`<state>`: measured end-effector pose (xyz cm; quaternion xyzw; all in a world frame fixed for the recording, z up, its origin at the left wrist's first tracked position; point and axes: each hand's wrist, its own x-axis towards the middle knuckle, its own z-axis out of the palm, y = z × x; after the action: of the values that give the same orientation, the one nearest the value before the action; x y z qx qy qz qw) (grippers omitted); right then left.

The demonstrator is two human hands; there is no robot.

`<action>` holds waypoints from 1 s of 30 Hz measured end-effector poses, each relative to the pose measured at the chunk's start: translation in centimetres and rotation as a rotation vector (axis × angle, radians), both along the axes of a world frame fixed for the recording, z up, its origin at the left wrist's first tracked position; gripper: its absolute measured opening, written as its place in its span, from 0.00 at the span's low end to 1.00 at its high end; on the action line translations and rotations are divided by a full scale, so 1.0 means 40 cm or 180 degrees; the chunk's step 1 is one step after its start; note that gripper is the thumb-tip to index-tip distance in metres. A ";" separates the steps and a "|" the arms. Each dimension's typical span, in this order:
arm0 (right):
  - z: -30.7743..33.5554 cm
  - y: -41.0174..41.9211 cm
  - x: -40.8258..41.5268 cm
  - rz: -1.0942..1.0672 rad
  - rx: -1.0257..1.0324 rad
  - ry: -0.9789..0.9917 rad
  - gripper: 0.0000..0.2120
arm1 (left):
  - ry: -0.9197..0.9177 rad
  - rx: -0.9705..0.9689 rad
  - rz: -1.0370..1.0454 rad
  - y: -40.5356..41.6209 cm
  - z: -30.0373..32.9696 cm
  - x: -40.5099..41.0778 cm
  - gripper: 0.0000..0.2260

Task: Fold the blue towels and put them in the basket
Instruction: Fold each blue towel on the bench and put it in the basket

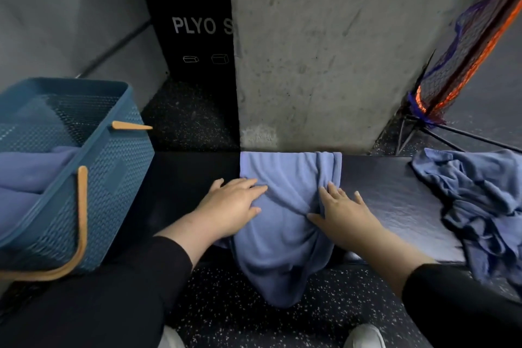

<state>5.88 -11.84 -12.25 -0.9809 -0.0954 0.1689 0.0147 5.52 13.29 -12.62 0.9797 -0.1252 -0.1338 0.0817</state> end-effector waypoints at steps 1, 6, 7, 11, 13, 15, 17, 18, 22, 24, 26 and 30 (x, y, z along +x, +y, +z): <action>-0.010 0.000 0.007 0.0028 -0.0044 -0.0030 0.33 | 0.0024 0.0007 0.0027 0.003 0.001 0.000 0.25; -0.041 -0.011 0.075 0.0325 0.0116 -0.0040 0.27 | 0.0148 0.0256 0.0437 0.017 -0.008 0.031 0.28; -0.045 -0.013 0.092 0.0377 0.0286 0.0018 0.27 | 0.0148 0.0279 0.0535 0.018 -0.012 0.037 0.28; -0.050 -0.019 0.133 0.0098 0.0914 -0.0182 0.27 | -0.0258 0.0454 0.0744 0.017 -0.014 0.053 0.21; -0.042 -0.022 0.137 -0.0195 0.1014 -0.0524 0.22 | -0.0616 0.0623 0.0787 0.019 -0.008 0.056 0.17; -0.038 -0.027 0.137 -0.0314 0.0915 -0.0808 0.16 | -0.0882 0.0767 0.0874 0.021 -0.004 0.058 0.17; -0.041 -0.033 0.141 -0.0324 0.0779 -0.1073 0.12 | -0.1246 0.0789 0.0915 0.019 -0.006 0.064 0.15; -0.044 -0.037 0.145 -0.0369 0.0769 -0.1150 0.11 | -0.1432 0.0681 0.0869 0.015 -0.008 0.069 0.14; -0.047 -0.050 0.163 -0.0732 0.1126 -0.1174 0.12 | -0.1092 -0.0079 0.0309 -0.032 -0.032 0.087 0.21; -0.041 -0.054 0.180 -0.0916 0.1197 -0.1092 0.12 | -0.0890 -0.0124 0.0163 -0.060 -0.042 0.097 0.23; -0.033 -0.053 0.206 -0.1018 0.1185 -0.1022 0.11 | -0.0814 -0.0117 0.0157 -0.078 -0.047 0.108 0.24; -0.032 -0.038 0.261 -0.1023 0.0997 -0.0983 0.12 | -0.0642 -0.0135 0.0209 -0.094 -0.045 0.128 0.26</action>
<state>16.33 -13.34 -13.51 -0.9833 0.0355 -0.0041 0.1782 10.63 9.51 -14.44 0.9898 -0.1034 -0.0290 0.0936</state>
